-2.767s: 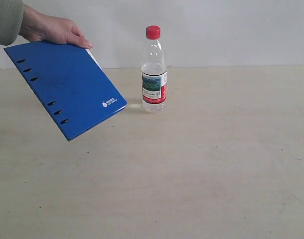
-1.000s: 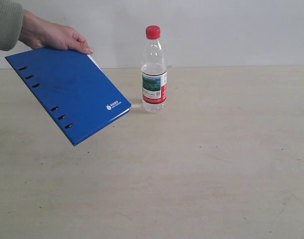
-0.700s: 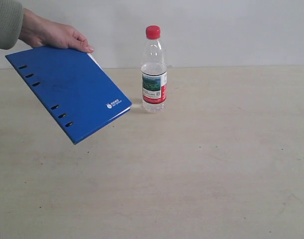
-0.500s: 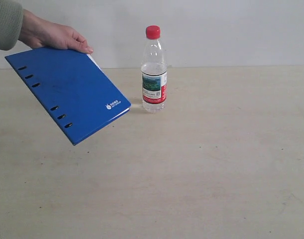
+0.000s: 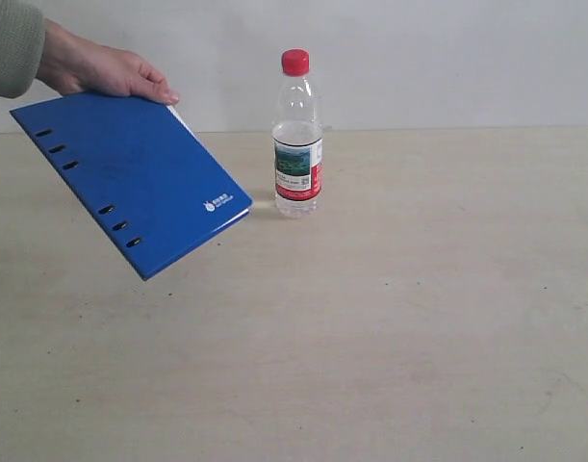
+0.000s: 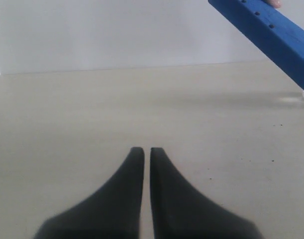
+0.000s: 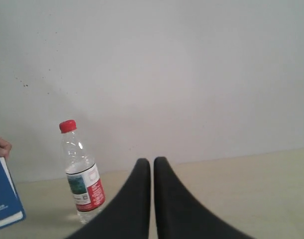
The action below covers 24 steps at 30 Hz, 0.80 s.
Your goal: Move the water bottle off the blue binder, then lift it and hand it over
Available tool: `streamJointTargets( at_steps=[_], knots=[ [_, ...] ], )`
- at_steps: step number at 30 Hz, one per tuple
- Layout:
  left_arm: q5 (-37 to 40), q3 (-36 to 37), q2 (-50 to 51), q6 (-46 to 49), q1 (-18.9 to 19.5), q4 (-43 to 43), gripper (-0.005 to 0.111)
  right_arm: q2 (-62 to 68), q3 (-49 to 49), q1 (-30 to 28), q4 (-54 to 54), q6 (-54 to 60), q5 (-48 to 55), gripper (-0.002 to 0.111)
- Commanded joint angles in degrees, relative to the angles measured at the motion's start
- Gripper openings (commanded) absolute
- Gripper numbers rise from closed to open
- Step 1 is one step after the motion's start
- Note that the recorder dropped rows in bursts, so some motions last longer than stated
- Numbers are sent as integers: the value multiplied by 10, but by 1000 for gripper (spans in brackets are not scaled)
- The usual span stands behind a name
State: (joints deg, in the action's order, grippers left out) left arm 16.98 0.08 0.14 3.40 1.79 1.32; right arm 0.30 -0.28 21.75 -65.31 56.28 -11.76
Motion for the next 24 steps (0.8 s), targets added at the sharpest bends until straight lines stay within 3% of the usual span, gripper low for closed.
streamJointTargets(
  at_steps=[1,5,9,18,21,24],
  knots=[
    [2,-1,-1,1,-4,-5,4,-3,3,0,143,1,-6,0],
    [2,-1,-1,1,-4,-5,4,-3,3,0,410,1,-3,0],
    [2,-1,-1,1,-4,-5,4,-3,3,0,566,29,-4,0],
    [2,-1,-1,1,-4,-5,4,-3,3,-5,552,13,2,0],
    [2,-1,-1,1,-4,-5,4,-3,3,-39,559,-106,5,0],
    [2,-1,-1,1,-4,-5,4,-3,3,-98,639,-286,5,0]
  ],
)
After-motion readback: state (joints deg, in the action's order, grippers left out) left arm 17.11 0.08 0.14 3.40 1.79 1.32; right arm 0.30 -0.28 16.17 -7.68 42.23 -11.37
